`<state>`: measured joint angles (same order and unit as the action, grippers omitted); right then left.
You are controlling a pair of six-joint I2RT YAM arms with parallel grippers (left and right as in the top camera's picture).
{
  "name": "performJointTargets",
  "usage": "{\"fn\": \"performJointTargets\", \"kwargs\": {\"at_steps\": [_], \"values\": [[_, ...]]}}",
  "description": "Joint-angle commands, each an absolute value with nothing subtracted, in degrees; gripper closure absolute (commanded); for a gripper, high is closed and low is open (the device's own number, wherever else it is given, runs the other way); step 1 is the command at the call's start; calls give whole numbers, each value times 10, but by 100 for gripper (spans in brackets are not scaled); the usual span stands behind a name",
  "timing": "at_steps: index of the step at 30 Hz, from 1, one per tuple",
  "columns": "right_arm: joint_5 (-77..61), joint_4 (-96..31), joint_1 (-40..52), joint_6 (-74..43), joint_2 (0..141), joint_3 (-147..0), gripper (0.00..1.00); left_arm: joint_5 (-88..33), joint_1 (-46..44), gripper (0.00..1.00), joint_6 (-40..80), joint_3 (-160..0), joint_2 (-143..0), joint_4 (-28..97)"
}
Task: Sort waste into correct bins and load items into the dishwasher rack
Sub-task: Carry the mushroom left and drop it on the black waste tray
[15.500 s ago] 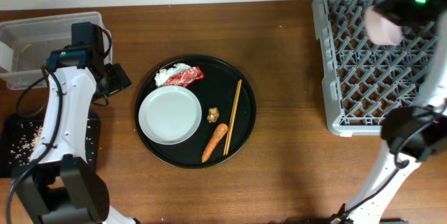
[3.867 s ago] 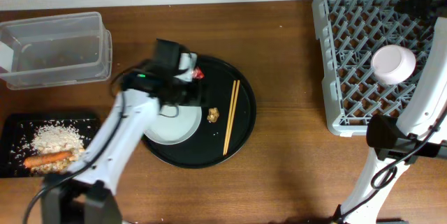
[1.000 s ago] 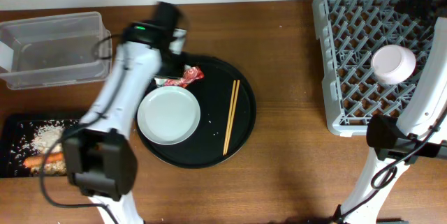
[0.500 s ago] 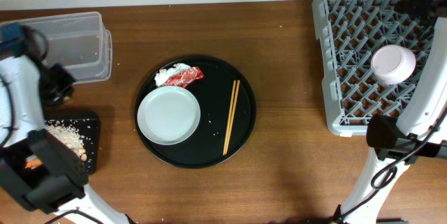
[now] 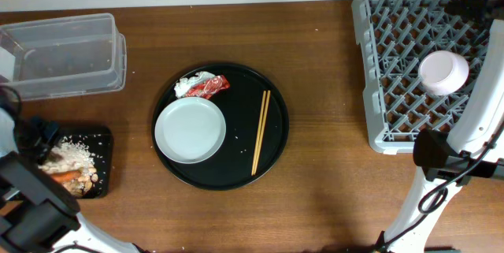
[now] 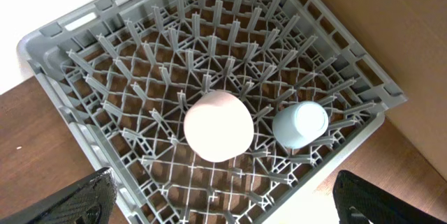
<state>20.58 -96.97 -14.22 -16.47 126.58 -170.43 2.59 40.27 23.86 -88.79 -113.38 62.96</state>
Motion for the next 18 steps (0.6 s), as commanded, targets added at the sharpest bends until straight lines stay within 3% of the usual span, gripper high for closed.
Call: {"fn": "performJointTargets", "kwargs": {"at_steps": [1, 6, 11, 18], "values": [[216, -973, -143, -168, 1250, -1702, 2, 29, 436, 64, 245, -859, -1133, 618], [216, -973, -143, -168, 1250, -1702, 2, 13, 444, 64, 250, -844, -1133, 602], [216, -973, -143, -168, 1250, -1702, 2, -110, 443, 62, 232, -852, -1131, 601], [216, -973, -143, -168, 1250, -1702, 2, -175, 407, 61, 226, -867, -1063, 611]]}}
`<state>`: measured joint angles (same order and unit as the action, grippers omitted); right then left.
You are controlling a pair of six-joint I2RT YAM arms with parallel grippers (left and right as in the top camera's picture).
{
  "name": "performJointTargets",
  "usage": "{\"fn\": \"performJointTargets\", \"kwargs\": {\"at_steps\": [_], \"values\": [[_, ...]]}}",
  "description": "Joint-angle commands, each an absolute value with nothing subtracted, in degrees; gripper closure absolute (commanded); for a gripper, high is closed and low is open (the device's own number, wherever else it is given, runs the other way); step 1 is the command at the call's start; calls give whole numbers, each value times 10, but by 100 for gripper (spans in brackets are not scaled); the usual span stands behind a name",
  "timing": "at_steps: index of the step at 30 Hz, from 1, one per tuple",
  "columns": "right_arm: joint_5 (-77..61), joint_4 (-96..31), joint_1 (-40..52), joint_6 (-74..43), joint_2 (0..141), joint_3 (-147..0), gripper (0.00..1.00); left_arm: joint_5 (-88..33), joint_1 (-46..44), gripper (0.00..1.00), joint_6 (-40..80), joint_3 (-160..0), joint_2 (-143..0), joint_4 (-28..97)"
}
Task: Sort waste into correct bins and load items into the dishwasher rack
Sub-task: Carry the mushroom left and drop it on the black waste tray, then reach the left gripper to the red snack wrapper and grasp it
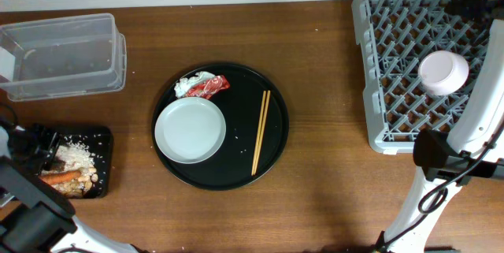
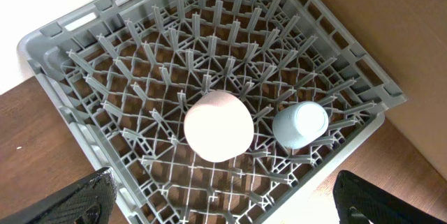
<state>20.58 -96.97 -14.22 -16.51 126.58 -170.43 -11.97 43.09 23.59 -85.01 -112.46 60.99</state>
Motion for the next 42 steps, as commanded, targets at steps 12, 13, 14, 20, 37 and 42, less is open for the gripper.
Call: {"fn": "performJointTargets", "kwargs": {"at_steps": [12, 13, 14, 20, 37, 42], "values": [[216, -973, -143, -168, 1250, -1702, 2, -182, 88, 60, 120, -856, -948, 623], [216, -973, -143, -168, 1250, -1702, 2, -181, 41, 59, 102, -844, -953, 620], [216, -973, -143, -168, 1250, -1702, 2, -176, 7, 59, 95, -834, -959, 614], [216, -973, -143, -168, 1250, -1702, 2, -171, -146, 57, 100, -793, -1011, 553], [216, -973, -143, -168, 1250, -1702, 2, -31, -241, 35, 154, -794, -1069, 478], [216, -973, -143, -168, 1250, -1702, 2, 15, -223, 35, 174, -794, -1069, 504]]}}
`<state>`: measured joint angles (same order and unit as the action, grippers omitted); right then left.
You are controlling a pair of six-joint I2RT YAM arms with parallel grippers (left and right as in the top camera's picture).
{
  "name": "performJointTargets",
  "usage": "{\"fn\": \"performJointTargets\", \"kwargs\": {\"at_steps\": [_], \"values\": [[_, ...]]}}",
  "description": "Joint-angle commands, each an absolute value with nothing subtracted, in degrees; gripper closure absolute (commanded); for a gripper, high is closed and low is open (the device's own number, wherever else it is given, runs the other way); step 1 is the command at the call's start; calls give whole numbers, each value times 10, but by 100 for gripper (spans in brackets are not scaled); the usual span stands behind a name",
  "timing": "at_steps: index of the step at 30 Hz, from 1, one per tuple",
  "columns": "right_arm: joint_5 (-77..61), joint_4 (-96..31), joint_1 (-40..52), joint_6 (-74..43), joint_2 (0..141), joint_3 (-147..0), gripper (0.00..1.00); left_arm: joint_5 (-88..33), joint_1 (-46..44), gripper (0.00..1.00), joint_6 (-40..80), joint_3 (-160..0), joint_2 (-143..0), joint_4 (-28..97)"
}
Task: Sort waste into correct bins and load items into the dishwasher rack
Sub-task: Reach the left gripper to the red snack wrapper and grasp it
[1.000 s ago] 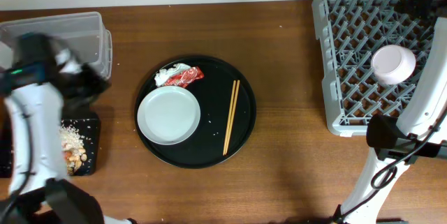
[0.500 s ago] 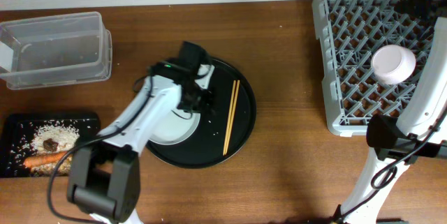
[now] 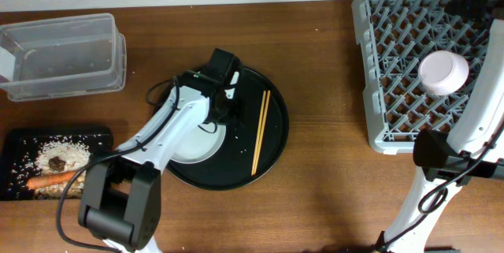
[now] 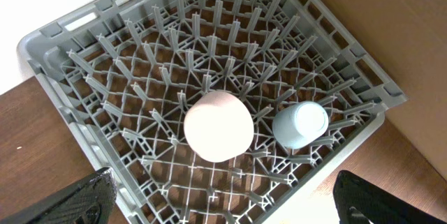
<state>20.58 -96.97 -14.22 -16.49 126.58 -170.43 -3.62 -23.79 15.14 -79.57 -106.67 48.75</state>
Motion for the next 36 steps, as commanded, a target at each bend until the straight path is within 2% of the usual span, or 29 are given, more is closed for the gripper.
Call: {"fn": "performJointTargets", "kwargs": {"at_steps": [1, 12, 17, 20, 22, 26, 32, 34, 36], "values": [[216, -973, -143, -168, 1250, -1702, 2, 13, -218, 35, 180, -794, -1069, 514], [216, -973, -143, -168, 1250, -1702, 2, 13, -222, 37, 186, -794, -1069, 561], [216, -973, -143, -168, 1250, -1702, 2, 14, -222, 34, 186, -794, -1069, 549], [216, -973, -143, -168, 1250, -1702, 2, 47, -222, 25, 186, -794, -1069, 515], [216, -973, -143, -168, 1250, -1702, 2, 77, -216, 25, 183, -794, -1069, 478], [216, -973, -143, -168, 1250, -1702, 2, 9, -173, 23, 153, -811, -1069, 463], [216, -973, -143, -168, 1250, -1702, 1, -127, -98, 22, 71, -913, -1081, 535], [216, -973, -143, -168, 1250, -1702, 2, -126, -97, 22, 29, -957, -1103, 590], [216, -973, -143, -168, 1250, -1702, 2, -111, -101, 16, 0, -1003, -1135, 644]]}}
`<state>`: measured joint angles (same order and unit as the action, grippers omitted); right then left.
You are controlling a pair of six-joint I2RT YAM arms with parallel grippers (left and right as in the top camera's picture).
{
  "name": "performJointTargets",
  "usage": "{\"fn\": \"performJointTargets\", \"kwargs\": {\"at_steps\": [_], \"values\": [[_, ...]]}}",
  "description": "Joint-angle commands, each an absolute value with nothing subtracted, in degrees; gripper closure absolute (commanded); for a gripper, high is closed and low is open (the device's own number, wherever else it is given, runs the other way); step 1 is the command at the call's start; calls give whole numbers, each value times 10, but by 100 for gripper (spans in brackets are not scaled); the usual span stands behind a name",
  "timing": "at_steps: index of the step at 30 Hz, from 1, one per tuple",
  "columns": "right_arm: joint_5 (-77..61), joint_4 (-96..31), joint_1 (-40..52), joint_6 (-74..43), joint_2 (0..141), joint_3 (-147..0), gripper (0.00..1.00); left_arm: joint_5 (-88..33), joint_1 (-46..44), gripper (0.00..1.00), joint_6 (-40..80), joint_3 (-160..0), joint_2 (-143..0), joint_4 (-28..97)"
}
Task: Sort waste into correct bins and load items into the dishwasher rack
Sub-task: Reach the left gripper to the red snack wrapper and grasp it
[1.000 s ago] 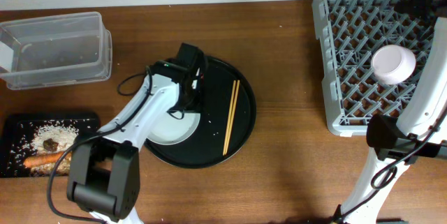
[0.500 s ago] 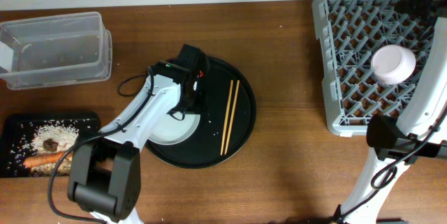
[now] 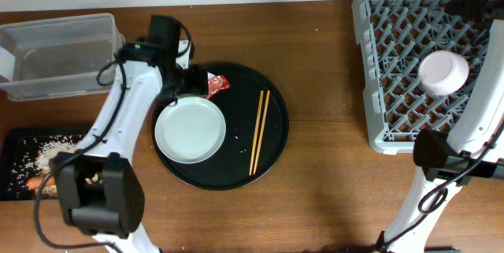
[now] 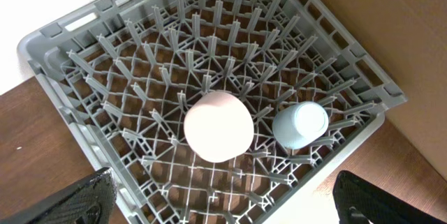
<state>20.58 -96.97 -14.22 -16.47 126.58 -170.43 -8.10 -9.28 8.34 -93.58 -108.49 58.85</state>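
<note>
A crumpled red wrapper (image 3: 216,85) lies at the back of the round black tray (image 3: 276,150), with a white plate (image 3: 190,130) and a pair of chopsticks (image 3: 258,131) beside it. My left gripper (image 3: 187,82) is down at the wrapper's left end and covers its white part; its jaws cannot be made out. The grey dishwasher rack (image 4: 105,84) holds an upturned pink bowl (image 4: 218,125) and a pale blue cup (image 4: 300,124). My right gripper (image 4: 223,210) hovers open above the rack, fingers (image 4: 84,196) wide apart.
A clear plastic bin (image 3: 63,54) stands at the back left. At the left edge is a black food tray (image 3: 16,139) with rice and carrot scraps. The right arm's base (image 3: 441,154) stands in front of the rack (image 3: 378,87).
My left arm has swung left: its gripper was over the tray's back middle, hiding the wrapper, and now sits at the wrapper's left end. The red wrapper shows again. The right arm is unchanged.
The left arm was first low at the left edge over the food tray, with the wrapper, plate and chopsticks untouched. Later it reached over the round tray. Now it stands at the wrapper's left end. The right gripper stayed open above the rack throughout.
</note>
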Motion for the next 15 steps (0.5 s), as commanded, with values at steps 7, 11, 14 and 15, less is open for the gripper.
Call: {"fn": "performJointTargets", "kwargs": {"at_steps": [7, 11, 14, 15], "values": [[216, -973, -143, -168, 1250, -1702, 2, -55, -114, 1, 4, -1069, -1232, 641], [216, -973, -143, -168, 1250, -1702, 2, -48, -117, 1, 3, -1069, -1248, 592], [216, -973, -143, -168, 1250, -1702, 2, -20, -127, 1, 4, -1069, -1259, 573], [216, -973, -143, -168, 1250, -1702, 2, -8, -131, 1, 4, -1069, -1265, 567]]}}
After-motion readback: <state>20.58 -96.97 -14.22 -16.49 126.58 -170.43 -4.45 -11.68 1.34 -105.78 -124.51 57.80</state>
